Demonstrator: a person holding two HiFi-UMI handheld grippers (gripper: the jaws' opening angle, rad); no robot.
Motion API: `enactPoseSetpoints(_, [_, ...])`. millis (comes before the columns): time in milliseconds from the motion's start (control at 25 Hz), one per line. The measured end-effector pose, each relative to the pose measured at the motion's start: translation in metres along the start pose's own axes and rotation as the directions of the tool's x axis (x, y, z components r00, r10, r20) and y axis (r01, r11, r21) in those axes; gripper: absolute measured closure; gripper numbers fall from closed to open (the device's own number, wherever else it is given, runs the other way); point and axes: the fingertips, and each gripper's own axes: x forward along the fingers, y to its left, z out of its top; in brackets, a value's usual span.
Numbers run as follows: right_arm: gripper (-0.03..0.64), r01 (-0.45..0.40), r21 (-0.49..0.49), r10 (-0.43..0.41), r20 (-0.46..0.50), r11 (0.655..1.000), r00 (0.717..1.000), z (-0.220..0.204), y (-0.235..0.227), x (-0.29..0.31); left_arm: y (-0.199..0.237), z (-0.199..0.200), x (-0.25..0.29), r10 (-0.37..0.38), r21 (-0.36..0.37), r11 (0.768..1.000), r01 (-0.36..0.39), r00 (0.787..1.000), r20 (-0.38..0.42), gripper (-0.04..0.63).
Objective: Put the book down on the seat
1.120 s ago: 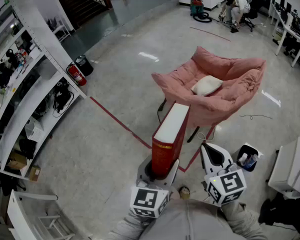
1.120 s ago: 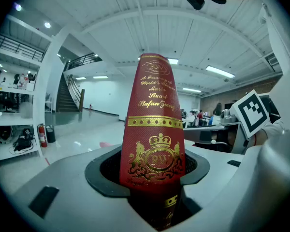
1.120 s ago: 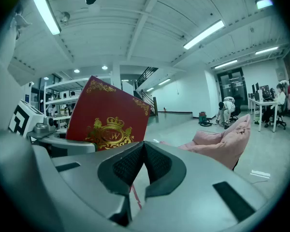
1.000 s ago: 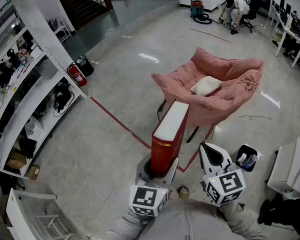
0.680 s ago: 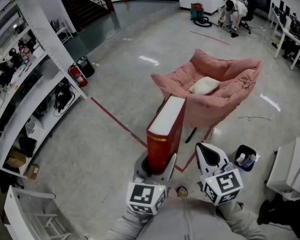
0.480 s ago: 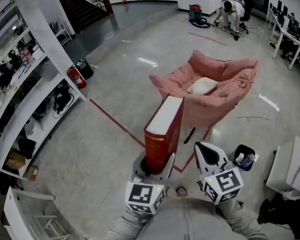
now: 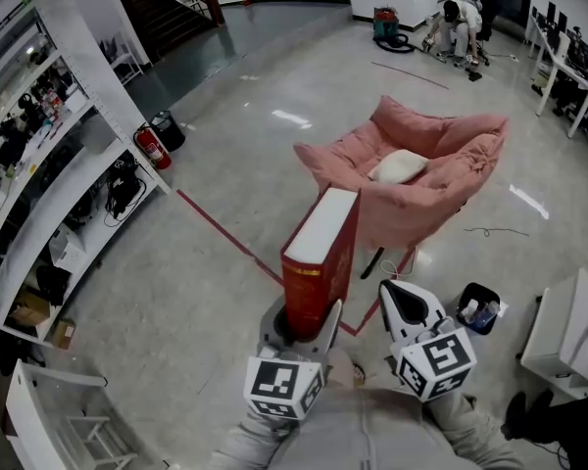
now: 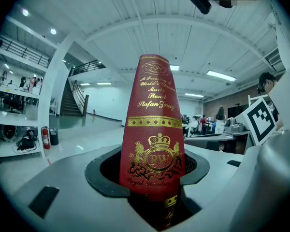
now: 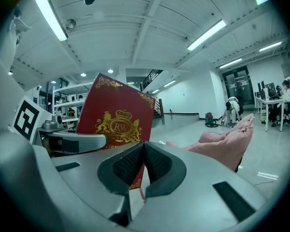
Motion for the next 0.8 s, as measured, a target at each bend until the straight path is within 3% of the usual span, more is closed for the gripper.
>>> enactPoseSetpoints(440, [0.612,-0.008,0.018,0.008,-0.030,1.000,1.000,-0.004,-0.003,0.018,0.021,0.002,0.012,0.027,-0.018,0.999,-0.027,1.000,-0.010,0.337])
enactPoseSetpoints(800, [0.612,0.010,0.014,-0.009,-0.063,1.000,0.998,0.002,-0.032,0.067,0.052,0.007,0.062,0.014,-0.035,0.999,-0.014,1.000,-0.024,0.337])
